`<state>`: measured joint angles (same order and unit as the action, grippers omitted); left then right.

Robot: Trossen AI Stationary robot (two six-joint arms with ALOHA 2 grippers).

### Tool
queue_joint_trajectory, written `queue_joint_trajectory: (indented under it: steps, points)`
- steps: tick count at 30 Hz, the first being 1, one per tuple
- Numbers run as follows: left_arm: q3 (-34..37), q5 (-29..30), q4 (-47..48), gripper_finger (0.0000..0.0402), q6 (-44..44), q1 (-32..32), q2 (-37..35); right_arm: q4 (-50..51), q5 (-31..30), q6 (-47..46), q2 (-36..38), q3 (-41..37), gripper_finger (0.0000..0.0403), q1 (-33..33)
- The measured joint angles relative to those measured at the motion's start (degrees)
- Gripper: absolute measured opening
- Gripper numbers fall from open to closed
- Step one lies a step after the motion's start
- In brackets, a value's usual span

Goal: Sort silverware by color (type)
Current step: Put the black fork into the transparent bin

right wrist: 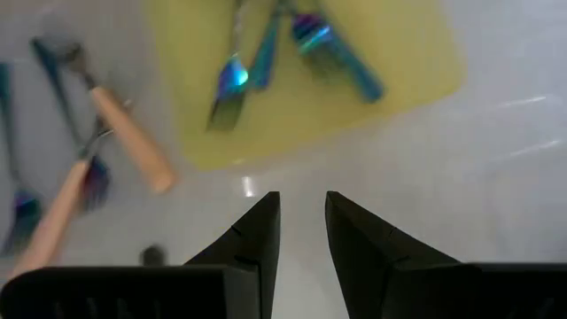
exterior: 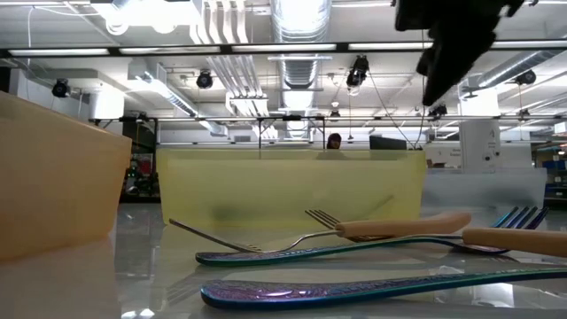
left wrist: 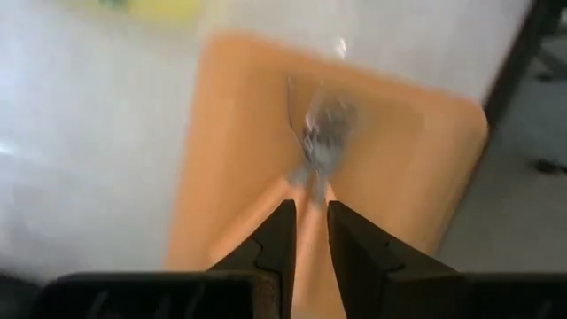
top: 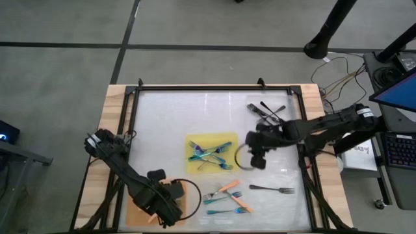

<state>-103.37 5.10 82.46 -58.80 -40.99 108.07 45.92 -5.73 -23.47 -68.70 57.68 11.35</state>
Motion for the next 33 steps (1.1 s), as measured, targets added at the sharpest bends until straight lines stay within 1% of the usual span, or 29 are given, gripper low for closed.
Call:
queue_joint_trajectory:
  steps: [6, 9, 13, 18, 23, 27, 33]
  points:
    - [0.0, 14.46, -0.2, 0.005, 6.01, 0.0, -0.02, 0.18, -0.23, -10.88, -1.84, -0.91, 0.0084, 10.33]
    - [0.0, 18.35, -0.26, 0.005, 8.88, 0.11, -0.04, 0.08, -0.36, -17.04, -3.19, -0.95, 0.0084, 15.53]
    - [0.0, 20.44, -0.18, 0.005, 11.93, 0.11, -0.04, 0.45, -1.34, -24.75, -6.2, -1.04, 0.0084, 21.76]
    - [0.0, 20.52, -0.21, 0.005, 15.04, 0.23, -0.08, 0.41, -1.21, -32.5, -11.31, -1.08, 0.0084, 28.15]
    - [0.0, 20.52, -0.43, 0.005, 15.49, 0.7, -0.11, 0.24, 2.36, -38.82, -16.49, -1.08, 0.0084, 32.61]
    - [0.0, 20.52, -1.17, 0.005, 15.49, 0.76, -0.11, 0.01, 5.65, -41.59, -19.79, -1.08, 0.0084, 35.3]
    - [0.0, 20.87, -5.22, 0.005, 15.47, 0.76, -0.11, 0.86, 5.94, -42.14, -21.16, -1.08, 0.0084, 36.92]
